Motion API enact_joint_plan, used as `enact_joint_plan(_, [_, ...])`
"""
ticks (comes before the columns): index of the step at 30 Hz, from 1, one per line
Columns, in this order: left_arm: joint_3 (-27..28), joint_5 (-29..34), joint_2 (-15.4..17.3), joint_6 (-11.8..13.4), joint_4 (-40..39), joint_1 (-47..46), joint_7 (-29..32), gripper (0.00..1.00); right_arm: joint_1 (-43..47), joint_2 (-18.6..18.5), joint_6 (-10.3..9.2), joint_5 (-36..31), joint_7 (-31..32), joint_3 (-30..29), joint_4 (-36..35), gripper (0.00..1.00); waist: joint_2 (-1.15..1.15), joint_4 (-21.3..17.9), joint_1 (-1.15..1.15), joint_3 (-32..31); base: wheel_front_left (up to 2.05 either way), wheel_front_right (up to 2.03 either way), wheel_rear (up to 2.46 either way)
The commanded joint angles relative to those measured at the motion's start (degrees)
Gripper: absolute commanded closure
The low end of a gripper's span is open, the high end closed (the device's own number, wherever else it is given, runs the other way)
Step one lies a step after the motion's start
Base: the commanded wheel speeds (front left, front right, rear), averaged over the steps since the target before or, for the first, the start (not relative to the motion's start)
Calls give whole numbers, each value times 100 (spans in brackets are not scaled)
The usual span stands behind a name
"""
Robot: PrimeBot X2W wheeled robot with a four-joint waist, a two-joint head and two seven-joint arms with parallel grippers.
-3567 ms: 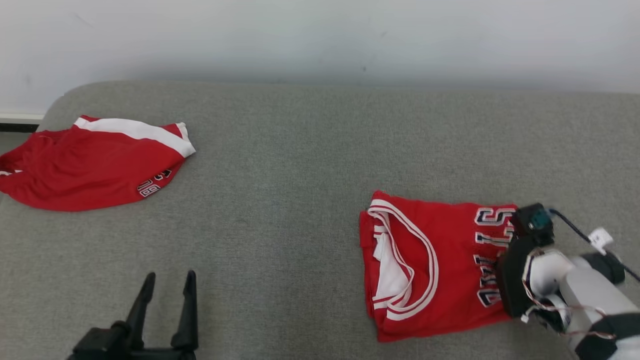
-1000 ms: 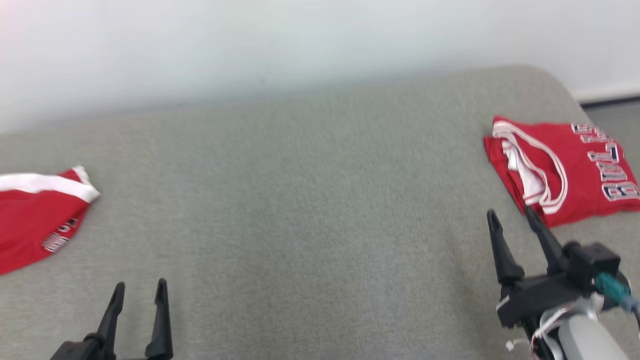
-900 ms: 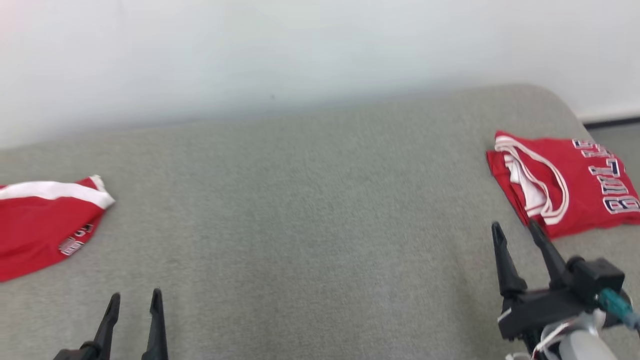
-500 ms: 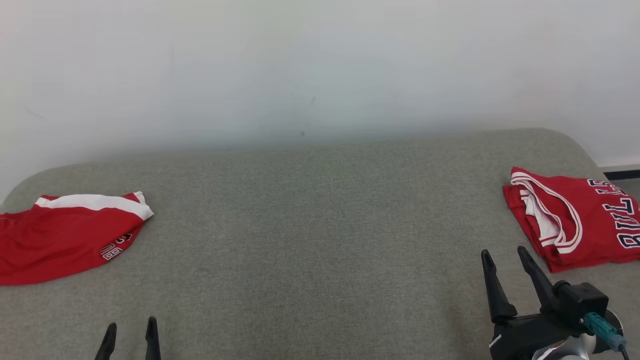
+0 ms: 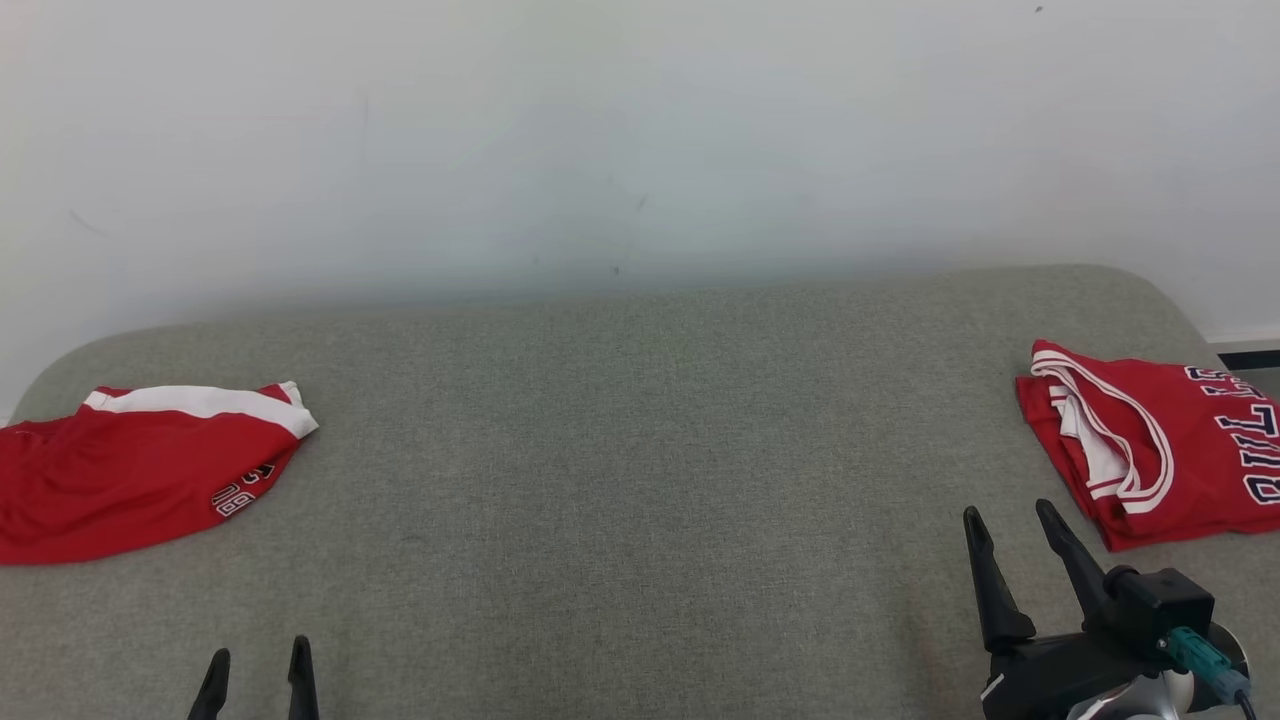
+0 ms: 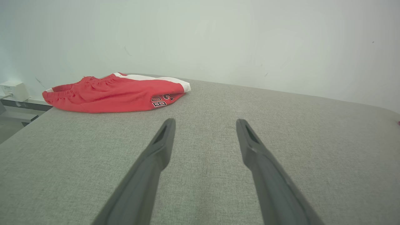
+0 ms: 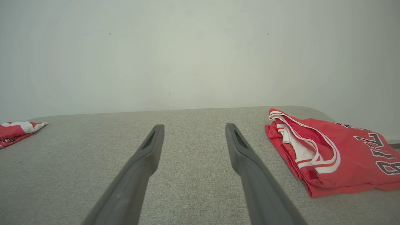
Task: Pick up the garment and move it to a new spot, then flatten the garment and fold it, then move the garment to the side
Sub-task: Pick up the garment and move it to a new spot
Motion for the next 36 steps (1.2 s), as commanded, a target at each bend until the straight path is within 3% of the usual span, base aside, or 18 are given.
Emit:
enact_joint_plan(1, [9, 46, -4, -26, -21, -54, 0, 0, 68, 1, -14, -3, -11, -15, -11, 0, 0, -3, 0, 2, 0, 0, 0])
enact_joint_plan(14, [-40, 86, -11, -18, -60, -145, -1, 0, 101, 37, -14, -31, 24, -8, -22, 0, 0, 230, 0, -3, 0, 0, 0])
enact_joint_plan(36, [92, 276, 1, -18, -302, 180, 0, 0, 183, 269, -14, 78, -41, 192, 127, 0, 0, 2102, 0, -130, 0, 0, 0])
